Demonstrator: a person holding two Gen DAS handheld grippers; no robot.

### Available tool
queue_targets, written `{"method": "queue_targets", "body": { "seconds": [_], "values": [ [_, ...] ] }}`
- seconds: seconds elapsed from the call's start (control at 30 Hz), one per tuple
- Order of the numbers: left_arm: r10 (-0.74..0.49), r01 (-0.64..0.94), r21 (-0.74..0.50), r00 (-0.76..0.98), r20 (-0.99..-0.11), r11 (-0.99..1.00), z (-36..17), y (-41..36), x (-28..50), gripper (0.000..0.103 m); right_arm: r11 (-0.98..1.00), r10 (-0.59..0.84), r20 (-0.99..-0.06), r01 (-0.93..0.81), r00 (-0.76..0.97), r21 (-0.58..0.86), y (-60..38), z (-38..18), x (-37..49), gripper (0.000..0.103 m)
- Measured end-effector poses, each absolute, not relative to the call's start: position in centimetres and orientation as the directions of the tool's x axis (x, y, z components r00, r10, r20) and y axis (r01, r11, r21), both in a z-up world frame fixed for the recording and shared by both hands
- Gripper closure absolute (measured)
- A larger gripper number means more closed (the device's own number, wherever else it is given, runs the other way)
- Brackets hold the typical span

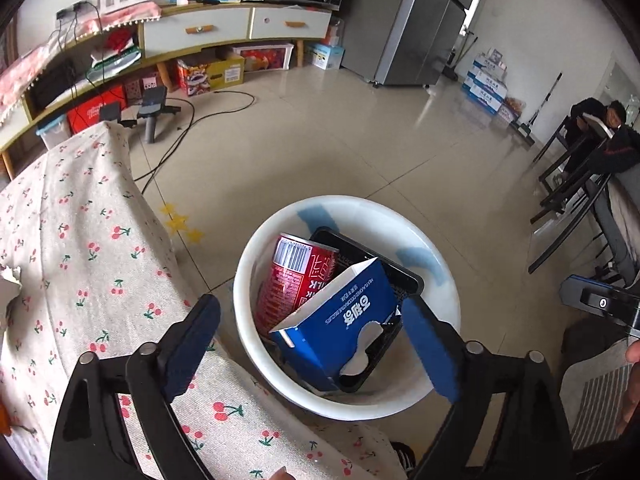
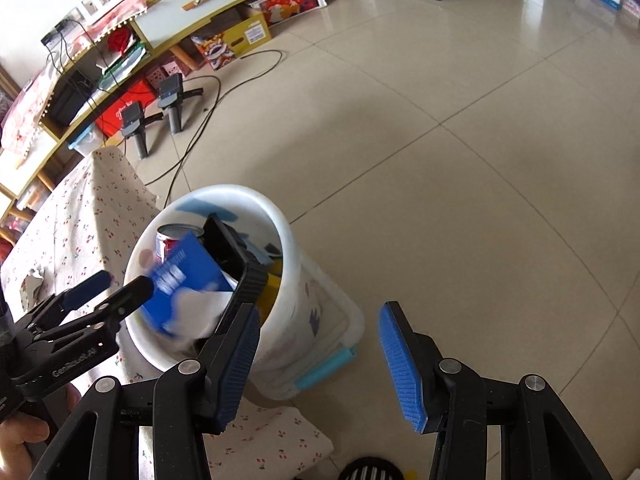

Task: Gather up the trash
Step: 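Carry the blue box with the left tool while the right tool carries the tissue, release both over the bin, then grasp the orange peel with the left tool while the right tool grasps the pecan kernels wrapper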

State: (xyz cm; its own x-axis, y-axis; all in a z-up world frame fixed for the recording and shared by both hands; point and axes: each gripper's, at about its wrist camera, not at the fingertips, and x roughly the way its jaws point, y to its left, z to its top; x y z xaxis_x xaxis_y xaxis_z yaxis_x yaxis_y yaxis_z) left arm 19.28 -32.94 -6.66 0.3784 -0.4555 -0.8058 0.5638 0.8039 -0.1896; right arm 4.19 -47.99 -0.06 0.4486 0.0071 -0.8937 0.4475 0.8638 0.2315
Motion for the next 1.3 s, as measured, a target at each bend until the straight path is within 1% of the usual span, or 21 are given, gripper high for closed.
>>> {"method": "queue_targets", "body": {
  "seconds": [0.2,0.47,0.5,0.6,0.77,0.93,1.03,1.3],
  "values": [
    [-0.413,0.5,-0.179,0.409,-0.814,0.848,-5.2,-29.1,18.9,0.008,0.873,0.021,-0.888,0.425,0.46,0.24,-46.9,0.3,4.6,0.048],
    [-0.327,0.389,-0.141,0.469,-0.821,0.91,-3.8,-21.3,17.5,0.002,0.904,0.045,-0.876,0.355,0.48,0.241,-44.0,1.2,5.7,0.048],
    [-0.32,0.377,-0.139,0.475,-0.82,0.916,-3.6,-20.2,17.7,0.0,0.908,0.048,-0.875,0.345,0.481,0.239,-43.5,1.3,5.9,0.047],
    [-0.299,0.335,-0.137,0.498,-0.814,0.932,-3.0,-17.3,17.1,0.0,0.916,0.054,-0.874,0.324,0.484,0.236,-41.9,1.4,6.3,0.041],
    [-0.251,0.273,-0.12,0.516,-0.819,0.954,-2.4,-12.7,16.4,0.0,0.93,0.074,-0.872,0.282,0.484,0.236,-38.8,1.7,7.3,0.035],
    [-0.198,0.212,-0.096,0.532,-0.823,0.972,-2.2,-8.1,15.7,0.0,0.944,0.087,-0.872,0.241,0.483,0.227,-35.7,1.8,8.4,0.025],
    [-0.174,0.174,-0.096,0.524,-0.834,0.98,-2.4,-5.4,15.4,0.0,0.954,0.094,-0.878,0.21,0.47,0.214,-33.6,1.6,9.1,0.023],
    [-0.122,0.091,-0.088,0.509,-0.852,0.992,-3.5,0.2,15.1,0.0,0.978,0.092,-0.895,0.13,0.437,0.165,-28.1,0.8,11.0,0.023]
  ]
}}
